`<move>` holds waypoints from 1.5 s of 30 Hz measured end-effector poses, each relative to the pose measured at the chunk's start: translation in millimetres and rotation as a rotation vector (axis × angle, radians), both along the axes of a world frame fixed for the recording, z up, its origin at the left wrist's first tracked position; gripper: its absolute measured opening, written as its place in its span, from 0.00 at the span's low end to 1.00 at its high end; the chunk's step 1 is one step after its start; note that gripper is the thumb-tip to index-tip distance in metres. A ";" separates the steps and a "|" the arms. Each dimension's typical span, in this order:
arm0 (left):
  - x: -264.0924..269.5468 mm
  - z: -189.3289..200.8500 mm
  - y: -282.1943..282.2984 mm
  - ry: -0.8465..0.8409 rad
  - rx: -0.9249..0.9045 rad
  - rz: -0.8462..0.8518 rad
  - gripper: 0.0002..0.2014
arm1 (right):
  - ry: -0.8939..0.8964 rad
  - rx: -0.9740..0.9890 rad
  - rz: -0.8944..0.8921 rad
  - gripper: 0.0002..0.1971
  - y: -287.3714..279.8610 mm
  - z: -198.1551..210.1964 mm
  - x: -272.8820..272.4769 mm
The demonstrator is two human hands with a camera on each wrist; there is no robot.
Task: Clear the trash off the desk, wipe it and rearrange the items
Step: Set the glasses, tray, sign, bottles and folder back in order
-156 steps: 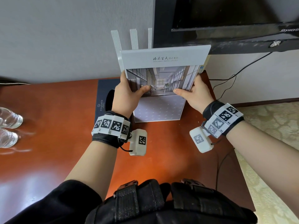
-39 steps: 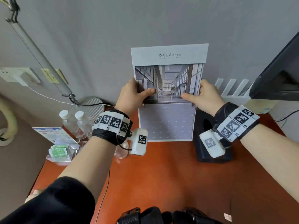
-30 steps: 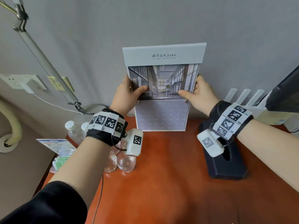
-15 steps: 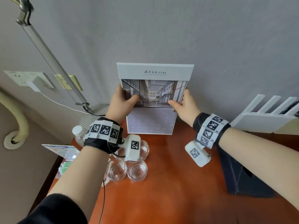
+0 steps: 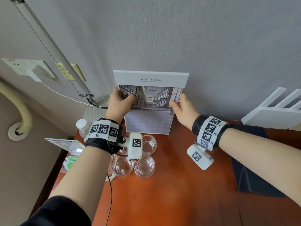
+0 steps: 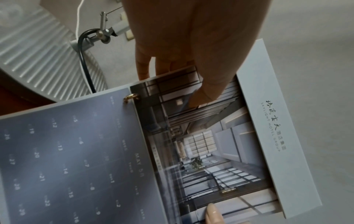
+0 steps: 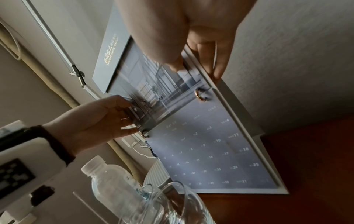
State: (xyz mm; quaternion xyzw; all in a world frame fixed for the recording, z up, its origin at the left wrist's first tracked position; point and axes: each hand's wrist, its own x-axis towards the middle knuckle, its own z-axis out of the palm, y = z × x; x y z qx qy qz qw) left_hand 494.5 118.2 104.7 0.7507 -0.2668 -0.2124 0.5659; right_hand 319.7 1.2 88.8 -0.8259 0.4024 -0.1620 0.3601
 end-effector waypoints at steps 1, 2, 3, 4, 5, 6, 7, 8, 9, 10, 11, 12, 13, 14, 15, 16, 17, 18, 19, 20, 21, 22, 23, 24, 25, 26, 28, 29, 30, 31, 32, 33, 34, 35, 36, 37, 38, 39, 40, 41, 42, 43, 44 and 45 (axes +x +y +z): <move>0.8 -0.2 0.7 0.014 -0.001 0.009 0.09 | 0.002 -0.002 0.005 0.15 1.3 -0.2 1.5; 1.9 0.0 1.7 0.024 0.002 0.018 0.10 | 0.011 -0.003 0.010 0.15 2.7 -0.2 2.5; 3.3 0.3 2.9 0.030 0.010 0.025 0.10 | 0.022 -0.006 0.016 0.15 4.2 0.1 3.3; 4.7 0.8 4.0 0.035 0.016 0.031 0.10 | 0.034 -0.010 0.022 0.15 5.9 0.2 4.0; 6.3 0.9 5.2 0.039 0.016 0.036 0.09 | 0.044 -0.014 0.029 0.15 8.0 0.5 4.4; 7.2 1.3 6.7 0.048 0.011 0.041 0.08 | 0.050 -0.018 0.034 0.15 10.6 0.8 5.0; 8.0 1.5 8.0 0.056 0.005 0.051 0.07 | 0.053 -0.016 0.037 0.14 13.1 0.8 5.8; 8.3 1.1 9.0 0.060 -0.001 0.064 0.08 | 0.055 -0.013 0.038 0.14 15.5 0.4 6.6; 8.5 0.2 9.8 0.064 -0.005 0.079 0.08 | 0.058 -0.011 0.037 0.13 17.8 -0.5 7.2; 8.2 -0.9 10.5 0.068 -0.008 0.091 0.09 | 0.063 -0.014 0.036 0.12 20.1 -1.1 7.4; 7.9 -2.1 11.0 0.070 -0.007 0.102 0.10 | 0.070 -0.015 0.036 0.10 22.3 -0.8 7.2; 7.3 -3.4 11.5 0.071 -0.002 0.110 0.11 | 0.072 -0.013 0.037 0.10 24.1 -0.3 6.6; 6.6 -4.1 12.1 0.073 0.003 0.113 0.13 | 0.071 -0.007 0.038 0.11 25.4 0.4 5.8; 5.5 -3.9 13.1 0.078 0.002 0.110 0.14 | 0.068 0.002 0.038 0.12 26.6 1.3 4.9; 4.6 -3.7 14.4 0.084 -0.003 0.105 0.15 | 0.070 0.013 0.038 0.13 27.5 2.3 4.0; 3.8 -3.2 15.8 0.089 -0.006 0.099 0.16 | 0.071 0.020 0.039 0.13 28.4 3.1 3.2; 3.0 -2.4 17.3 0.091 -0.005 0.094 0.17 | 0.074 0.028 0.042 0.14 29.1 3.6 2.6; 2.8 -2.8 18.4 0.090 -0.002 0.094 0.17 | 0.074 0.035 0.044 0.14 29.8 3.7 2.0; 2.6 -2.7 19.0 0.085 0.000 0.096 0.16 | 0.075 0.042 0.045 0.14 30.5 3.7 1.6; 2.4 -2.5 19.4 0.079 0.003 0.100 0.16 | 0.074 0.046 0.046 0.14 31.2 4.2 1.5; 2.4 -2.4 19.9 0.073 0.008 0.102 0.15 | 0.073 0.050 0.044 0.14 32.1 4.9 1.6; 2.8 -2.4 20.3 0.069 0.008 0.104 0.14 | 0.071 0.052 0.042 0.13 32.9 5.4 1.6; 3.2 -2.3 20.6 0.067 0.013 0.105 0.13 | 0.076 0.056 0.040 0.13 33.2 5.6 1.7; 3.5 -2.1 20.6 0.065 0.019 0.106 0.13 | 0.082 0.054 0.038 0.12 32.8 5.6 1.5; 3.3 -2.0 20.5 0.061 0.028 0.105 0.12 | 0.095 0.050 0.036 0.10 32.4 6.0 1.6; 3.0 -2.2 20.0 0.056 0.042 0.106 0.11 | 0.108 0.045 0.033 0.09 31.7 6.5 1.9; 1.2 -1.9 18.7 0.047 0.078 0.112 0.10 | 0.128 0.057 0.019 0.11 30.1 7.3 2.8; 0.0 -1.6 18.2 0.042 0.093 0.117 0.10 | 0.134 0.064 0.015 0.12 29.3 7.7 2.9; -0.6 -2.8 17.6 0.035 0.100 0.123 0.09 | 0.144 0.066 0.016 0.12 29.1 8.2 2.8; -1.6 -3.6 17.5 0.029 0.105 0.131 0.08 | 0.158 0.069 0.019 0.13 29.1 8.5 1.9; -3.0 -4.3 17.6 0.026 0.105 0.141 0.08 | 0.172 0.074 0.025 0.15 29.1 8.3 0.7; -5.6 -4.9 18.8 0.025 0.101 0.151 0.08 | 0.186 0.080 0.033 0.16 30.1 9.2 -1.4; -7.9 -6.4 20.0 0.024 0.097 0.161 0.08 | 0.203 0.081 0.045 0.17 30.5 10.7 -3.9; -9.2 -7.6 20.3 0.026 0.095 0.175 0.09 | 0.230 0.079 0.058 0.17 30.4 12.2 -4.6; -11.3 -8.9 21.2 0.030 0.091 0.191 0.09 | 0.268 0.079 0.076 0.18 31.0 14.2 -6.6; -15.0 -8.5 23.1 0.034 0.082 0.204 0.10 | 0.312 0.083 0.093 0.22 32.5 16.2 -9.3; -18.1 -8.7 24.2 0.027 0.068 0.213 0.10 | 0.357 0.095 0.107 0.28 34.2 17.9 -11.8; -23.2 -7.6 25.5 0.019 0.056 0.215 0.10 | 0.406 0.107 0.121 0.33 36.0 19.4 -15.0; -28.9 -6.8 26.8 0.019 0.046 0.213 0.10 | 0.450 0.119 0.138 0.36 38.5 20.3 -18.5; -35.3 -5.1 28.9 0.021 0.049 0.200 0.10 | 0.483 0.125 0.154 0.37 41.4 20.9 -22.2; -41.6 -3.6 30.6 0.014 0.071 0.178 0.11 | 0.505 0.126 0.164 0.38 44.1 21.3 -26.1; -48.3 -2.8 33.0 0.004 0.119 0.152 0.13 | 0.522 0.122 0.170 0.38 47.6 22.6 -30.4; -53.7 -3.6 34.7 -0.007 0.176 0.130 0.17 | 0.530 0.114 0.172 0.37 51.4 23.8 -34.8; -59.9 -3.0 36.8 -0.013 0.223 0.111 0.23 | 0.534 0.107 0.174 0.36 56.2 25.2 -39.3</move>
